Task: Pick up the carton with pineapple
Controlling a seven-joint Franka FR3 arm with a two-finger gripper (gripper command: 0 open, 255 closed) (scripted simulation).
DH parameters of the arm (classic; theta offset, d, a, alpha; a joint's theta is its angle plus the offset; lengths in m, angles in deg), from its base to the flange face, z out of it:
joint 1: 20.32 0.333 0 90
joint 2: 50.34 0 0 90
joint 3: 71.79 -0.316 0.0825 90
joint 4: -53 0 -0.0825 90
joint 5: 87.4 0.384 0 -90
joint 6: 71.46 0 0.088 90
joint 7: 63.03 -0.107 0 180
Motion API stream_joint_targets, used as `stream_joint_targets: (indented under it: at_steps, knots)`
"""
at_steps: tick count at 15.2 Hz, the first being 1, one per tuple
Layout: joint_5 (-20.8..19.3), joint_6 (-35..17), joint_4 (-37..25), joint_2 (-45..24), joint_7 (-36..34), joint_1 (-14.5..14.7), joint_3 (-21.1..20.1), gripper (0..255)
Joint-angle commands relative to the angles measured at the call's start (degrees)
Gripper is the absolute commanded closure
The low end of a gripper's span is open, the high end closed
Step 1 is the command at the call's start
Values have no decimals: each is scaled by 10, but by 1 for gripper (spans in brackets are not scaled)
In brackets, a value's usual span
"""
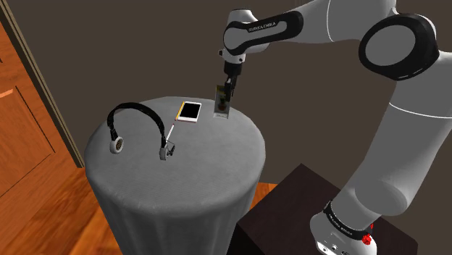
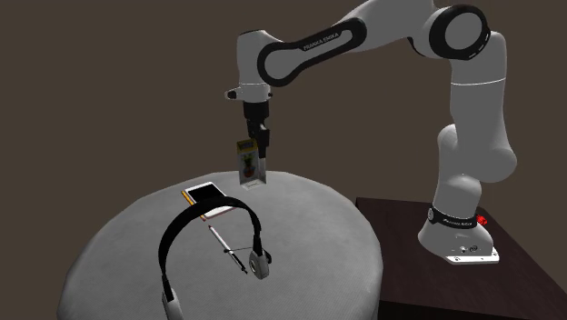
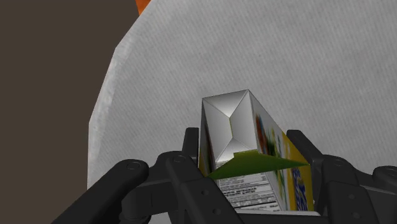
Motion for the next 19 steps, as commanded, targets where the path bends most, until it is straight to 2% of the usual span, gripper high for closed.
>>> stream_joint_targets:
  at_steps: [1,17,19]
  knots:
    - [0,0,0,0,0,0,0,255]
    - [0,112,-100,11,0,0,0,255]
    - [0,113,-102,11,0,0,0,255]
